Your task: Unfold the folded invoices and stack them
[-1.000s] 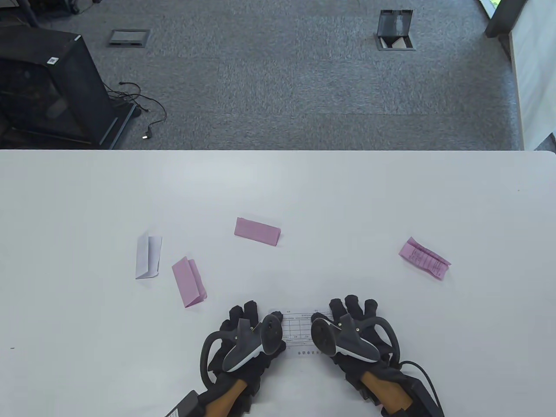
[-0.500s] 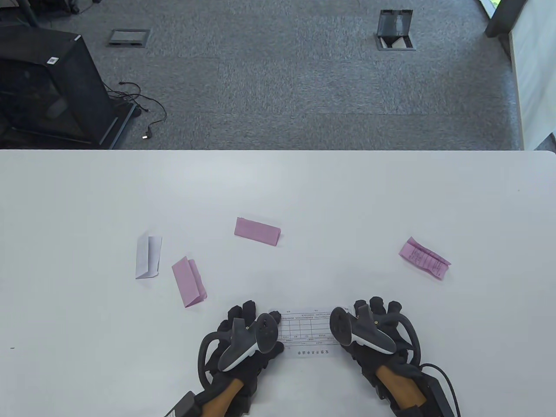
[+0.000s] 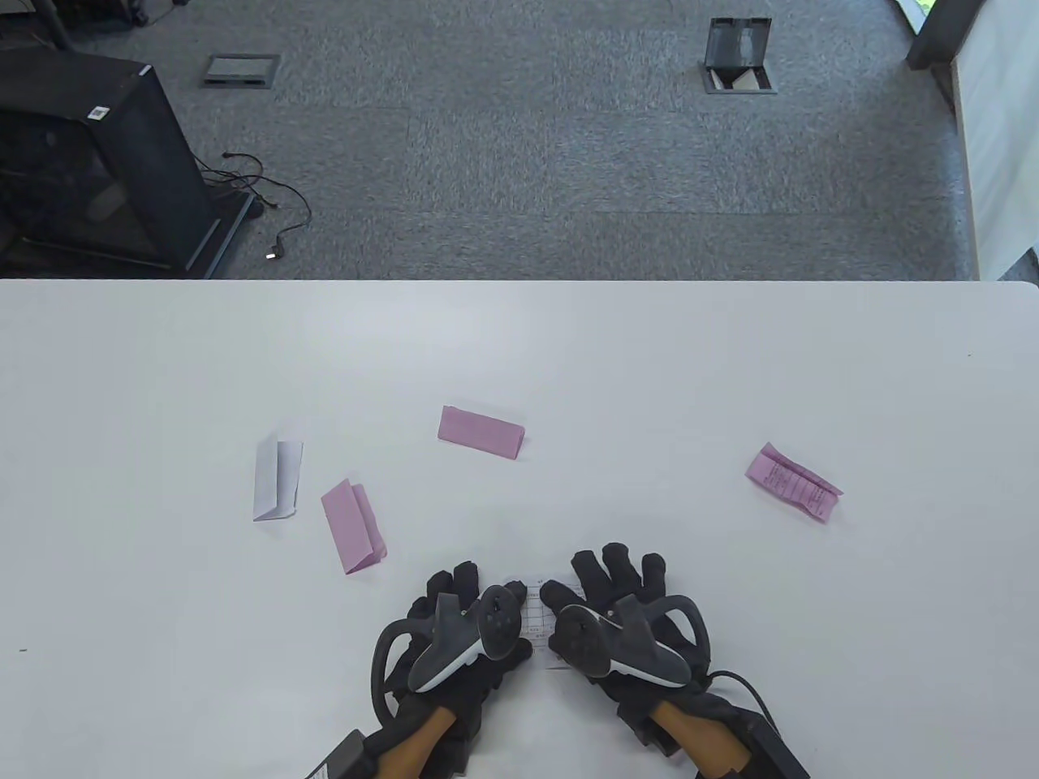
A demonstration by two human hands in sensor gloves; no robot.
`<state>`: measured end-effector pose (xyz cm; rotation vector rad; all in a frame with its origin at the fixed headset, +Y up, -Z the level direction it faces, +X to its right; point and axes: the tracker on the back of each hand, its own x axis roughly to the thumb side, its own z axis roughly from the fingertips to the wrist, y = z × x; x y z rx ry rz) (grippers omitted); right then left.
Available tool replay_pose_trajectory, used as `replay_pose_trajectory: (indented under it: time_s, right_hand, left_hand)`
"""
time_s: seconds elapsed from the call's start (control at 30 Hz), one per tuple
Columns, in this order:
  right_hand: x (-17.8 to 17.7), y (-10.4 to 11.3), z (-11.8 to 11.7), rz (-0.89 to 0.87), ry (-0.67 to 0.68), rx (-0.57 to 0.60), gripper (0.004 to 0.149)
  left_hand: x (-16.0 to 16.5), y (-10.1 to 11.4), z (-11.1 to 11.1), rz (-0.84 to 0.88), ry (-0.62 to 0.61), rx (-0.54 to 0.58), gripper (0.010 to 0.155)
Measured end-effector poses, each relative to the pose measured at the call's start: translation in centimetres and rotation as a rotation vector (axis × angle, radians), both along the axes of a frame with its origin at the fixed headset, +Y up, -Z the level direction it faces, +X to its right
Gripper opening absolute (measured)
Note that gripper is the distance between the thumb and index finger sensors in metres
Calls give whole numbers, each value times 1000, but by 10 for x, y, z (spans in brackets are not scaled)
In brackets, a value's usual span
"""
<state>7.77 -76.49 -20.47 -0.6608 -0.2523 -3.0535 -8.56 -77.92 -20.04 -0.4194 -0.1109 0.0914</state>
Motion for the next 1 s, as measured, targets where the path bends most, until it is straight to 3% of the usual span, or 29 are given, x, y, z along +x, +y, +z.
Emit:
replay_pose_trajectory:
  time_s: [0.23, 0.5, 1.0]
  right_hand:
    - [-2, -16, -4, 69, 7, -56, 65]
    - [22, -12, -6, 113, -45, -43, 64]
    - [68, -5, -15, 206, -218, -152, 61]
  left_hand:
    - [1, -1, 0, 0, -5, -5, 70]
    - [1, -1, 0, 2, 2, -6, 70]
    - [0, -1, 1, 5, 12, -8, 71]
